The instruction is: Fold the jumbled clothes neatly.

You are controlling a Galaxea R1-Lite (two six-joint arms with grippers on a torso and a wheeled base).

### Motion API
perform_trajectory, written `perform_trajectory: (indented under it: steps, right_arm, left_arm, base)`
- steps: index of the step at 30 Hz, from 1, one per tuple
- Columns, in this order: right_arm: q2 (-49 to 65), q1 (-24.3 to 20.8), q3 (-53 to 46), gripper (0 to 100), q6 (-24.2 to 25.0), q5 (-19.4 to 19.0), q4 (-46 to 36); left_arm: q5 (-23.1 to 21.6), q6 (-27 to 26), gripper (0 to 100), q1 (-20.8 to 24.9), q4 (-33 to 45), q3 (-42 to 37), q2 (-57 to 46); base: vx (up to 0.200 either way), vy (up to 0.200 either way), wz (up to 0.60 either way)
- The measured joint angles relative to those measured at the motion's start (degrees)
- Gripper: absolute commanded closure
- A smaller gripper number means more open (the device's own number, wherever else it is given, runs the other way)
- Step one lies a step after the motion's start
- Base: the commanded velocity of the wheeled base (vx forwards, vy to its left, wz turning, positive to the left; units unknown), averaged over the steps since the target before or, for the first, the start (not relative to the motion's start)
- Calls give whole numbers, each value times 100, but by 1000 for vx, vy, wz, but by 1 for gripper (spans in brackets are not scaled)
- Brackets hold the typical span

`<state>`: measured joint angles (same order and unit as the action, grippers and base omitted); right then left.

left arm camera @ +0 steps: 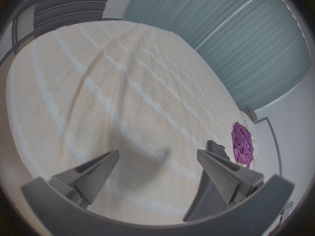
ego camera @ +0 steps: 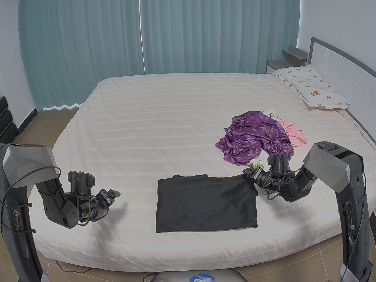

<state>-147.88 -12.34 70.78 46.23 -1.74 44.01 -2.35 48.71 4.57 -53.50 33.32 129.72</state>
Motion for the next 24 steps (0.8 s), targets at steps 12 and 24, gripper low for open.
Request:
perform_trajectory:
  steps: [12,24]
  right_arm:
    - [588,52,-2116,0,-1790,-1287,1051]
    - [469,-124,-2203,0,-2070,-2167,1356]
  left_arm:
    - [-2,4,0,0,0,0,0]
    - [-2,2,0,0,0,0,0]
  base:
    - [0,0,0]
    - [0,0,0]
